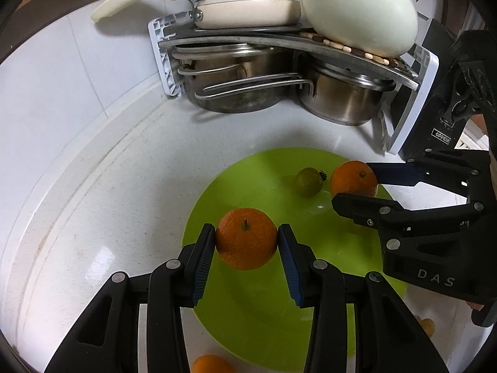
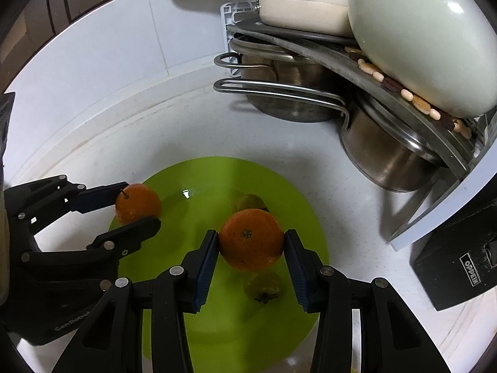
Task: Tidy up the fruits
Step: 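Carry both tangerines onto the green plate and open both tools, then withdraw both open tools from the plate toward the brown fruits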
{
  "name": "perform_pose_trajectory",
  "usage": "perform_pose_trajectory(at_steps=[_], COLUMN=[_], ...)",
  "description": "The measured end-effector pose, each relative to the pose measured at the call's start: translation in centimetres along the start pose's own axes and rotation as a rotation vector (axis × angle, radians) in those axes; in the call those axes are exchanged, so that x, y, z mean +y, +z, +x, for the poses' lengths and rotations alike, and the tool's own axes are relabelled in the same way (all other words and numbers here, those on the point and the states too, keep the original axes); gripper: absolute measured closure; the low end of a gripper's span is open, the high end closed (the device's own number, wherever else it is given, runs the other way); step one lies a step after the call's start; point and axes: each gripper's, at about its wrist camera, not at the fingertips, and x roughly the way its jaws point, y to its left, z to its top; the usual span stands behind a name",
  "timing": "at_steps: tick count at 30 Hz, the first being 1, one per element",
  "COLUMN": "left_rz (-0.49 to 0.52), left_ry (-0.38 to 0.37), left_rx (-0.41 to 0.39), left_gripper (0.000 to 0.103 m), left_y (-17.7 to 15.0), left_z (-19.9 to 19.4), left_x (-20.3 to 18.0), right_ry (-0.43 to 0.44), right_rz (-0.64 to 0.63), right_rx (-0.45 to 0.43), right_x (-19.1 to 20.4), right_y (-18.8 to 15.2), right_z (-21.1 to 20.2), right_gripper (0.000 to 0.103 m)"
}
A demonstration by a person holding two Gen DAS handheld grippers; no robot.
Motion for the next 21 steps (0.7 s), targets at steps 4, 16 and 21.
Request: perform_pose_trajectory(at_steps=[4,16,21], left_rz=[-0.002,-0.034,-0.055], left_ry=[0.0,0.017,0.018], left_rx=[0.009,-0.04,-0.071], left_gripper=[0.061,0.061,0.061], left_y=[0.0,-0.3,-0.6], left_z=[0.2,-1.8,-3.5], left_x=[0.0,0.5,0.5], right_ry=[0.009,0.005,0.011], right_rz=[-0.008,-0.025,-0.022], right_rx=[0.004,-0.018,-0.042], right_x=[0.0,0.5,0.6], right_y=[0.1,-0.3,-0.4], right_z=[0.2,-0.6,-1.9], right_gripper=[0.059,0.058,0.058])
